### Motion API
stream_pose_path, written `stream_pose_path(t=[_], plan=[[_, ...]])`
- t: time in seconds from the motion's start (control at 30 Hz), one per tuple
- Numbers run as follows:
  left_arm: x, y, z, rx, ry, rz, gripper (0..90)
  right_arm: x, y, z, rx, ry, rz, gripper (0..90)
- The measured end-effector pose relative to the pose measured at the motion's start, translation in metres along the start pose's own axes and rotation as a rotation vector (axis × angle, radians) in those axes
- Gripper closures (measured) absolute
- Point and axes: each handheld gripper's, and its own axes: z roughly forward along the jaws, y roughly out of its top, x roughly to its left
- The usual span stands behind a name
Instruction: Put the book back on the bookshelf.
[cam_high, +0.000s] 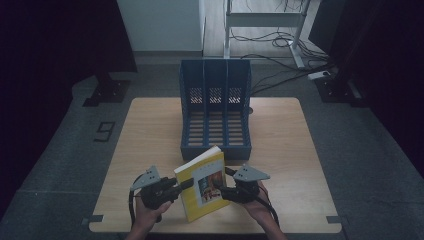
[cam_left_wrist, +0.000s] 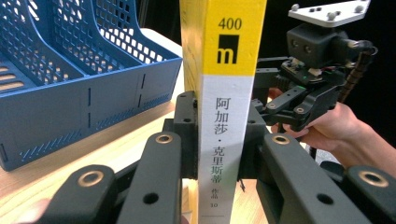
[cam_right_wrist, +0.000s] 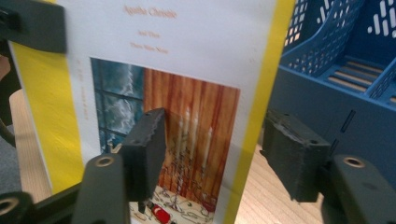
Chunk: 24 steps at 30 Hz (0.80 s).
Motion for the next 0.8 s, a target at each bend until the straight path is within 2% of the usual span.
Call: stream_pose_path(t=[0.13,0.27,0.3,0.43,0.47,0.53,0.67,0.7,0.73,0.8], plan=[[0.000,0.000,0.000,0.000,-0.003,0.001,75.2,-0.002,-0.002,0.003,0.016,-0.009,0.015,32.0],[-0.001,0.000,0.000,0.000,-0.007,0.004,75.2,-0.004,-0.003,0.003,0.018,0.003,0.024,29.5],[-0.001,0.000,0.000,0.001,-0.007,0.009,75.2,-0.005,-0.004,0.005,0.027,-0.001,0.032,24.9],[-0.002,0.000,0.000,0.002,-0.005,0.012,75.2,-0.006,-0.004,0.005,0.037,-0.006,0.038,22.2],[-0.002,0.000,0.000,0.002,-0.008,0.012,75.2,-0.006,-0.004,0.006,0.049,-0.016,0.041,17.6],[-0.003,0.000,0.000,0.002,-0.011,0.017,75.1,-0.007,-0.005,0.008,0.065,-0.009,0.047,14.8],[-0.004,0.001,0.000,0.005,-0.020,0.025,75.0,-0.007,-0.007,0.010,0.067,0.027,0.055,15.5],[-0.005,0.001,0.001,0.006,-0.020,0.032,75.0,-0.004,-0.006,0.010,0.059,0.082,0.045,23.4],[-0.006,0.001,0.001,0.005,-0.021,0.034,75.0,-0.002,-0.006,0.010,0.054,0.098,0.036,22.0],[-0.008,0.001,0.001,0.007,-0.013,0.042,75.0,0.003,-0.004,0.010,0.071,0.071,0.011,21.2]])
